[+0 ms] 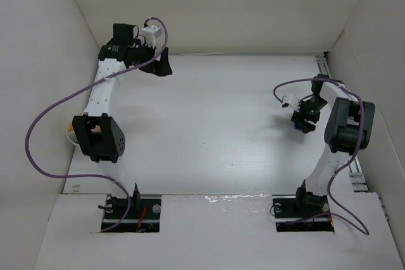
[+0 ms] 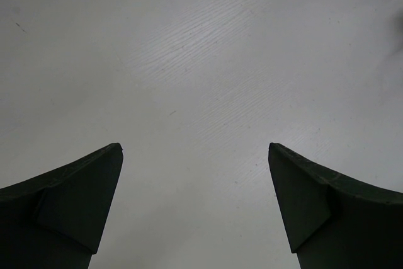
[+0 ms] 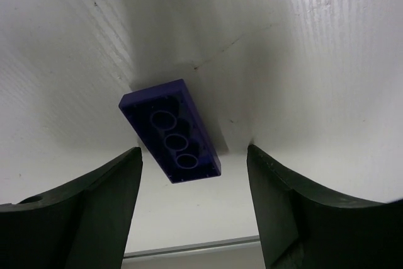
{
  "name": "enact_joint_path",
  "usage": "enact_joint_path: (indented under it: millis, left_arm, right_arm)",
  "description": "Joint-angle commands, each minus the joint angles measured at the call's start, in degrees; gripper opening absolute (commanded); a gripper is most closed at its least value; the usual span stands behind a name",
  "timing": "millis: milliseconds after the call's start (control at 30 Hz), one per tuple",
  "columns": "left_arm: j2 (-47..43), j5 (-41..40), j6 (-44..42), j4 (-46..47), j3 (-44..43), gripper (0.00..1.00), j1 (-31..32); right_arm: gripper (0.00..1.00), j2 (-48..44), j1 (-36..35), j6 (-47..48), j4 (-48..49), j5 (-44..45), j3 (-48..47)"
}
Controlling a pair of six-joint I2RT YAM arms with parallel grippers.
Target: Sort the legos into containers by color
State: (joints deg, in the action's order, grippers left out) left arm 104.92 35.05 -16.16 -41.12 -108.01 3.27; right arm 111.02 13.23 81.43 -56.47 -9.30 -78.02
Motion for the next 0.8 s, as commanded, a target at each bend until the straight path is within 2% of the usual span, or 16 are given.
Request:
enact_joint_path:
  millis: [0,100,133,233,267,333,400,467,500,533,567,667,767]
  left_arm:
    - [-2.44,-0.59,2.35,2.19,2.44,1.00,-0.10]
    - [-3.85,1.25,4.12,5.08,5.34,1.00,-1.95]
    - [-4.46,1.25,4.12,5.09,5.35,1.00,-2.56]
    - [-5.86,0.64,3.59,5.09,6.58,1.00,-3.09]
    - [-6.57,0.64,3.07,5.09,7.19,1.00,-3.70]
    - [-6.57,0.64,2.02,4.39,7.81,1.00,-3.71]
    - [-6.57,2.30,0.44,1.24,7.81,1.00,-3.71]
    - [-6.57,8.44,-2.38,-0.97,7.81,1.00,-4.23]
    - [-6.57,10.63,-2.38,-1.76,8.51,1.00,-4.23]
    - [-6.57,13.96,-1.69,-1.77,10.34,1.00,-4.23]
    - [-7.27,15.04,2.24,-0.20,11.93,1.00,-4.23]
    - [-7.98,19.35,5.78,3.50,16.77,1.00,-3.71]
    - [-7.98,21.54,8.59,5.52,18.09,1.00,-2.13]
  right_arm:
    - [0.72,1.04,-0.58,0.49,1.27,0.59,-1.43]
    - [0.56,1.65,-0.58,-0.04,1.27,1.12,-1.43]
    - [0.46,2.18,-0.58,-0.56,1.27,1.13,-1.43]
    - [0.39,1.48,-0.58,-0.57,2.58,1.13,0.57]
    - [0.30,0.43,-0.58,-0.57,3.29,0.34,1.37]
    - [0.23,-1.67,-0.58,-1.96,4.96,-1.85,2.95]
    - [0.21,-2.91,-1.27,-4.25,4.44,-4.22,3.49]
    - [0.20,-4.49,-3.98,-8.02,3.82,-10.54,0.52]
    - [0.20,-6.33,-5.22,-13.09,3.82,-13.35,-0.72]
    - [0.20,-7.21,-6.80,-16.09,3.82,-15.99,-1.86]
    - [0.20,-8.70,-10.82,-23.00,5.47,-19.75,-3.96]
    - [0.19,-9.85,-17.08,-32.09,11.63,-25.13,-6.70]
    - [0.17,-9.86,-24.73,-42.03,17.24,-26.82,-9.95]
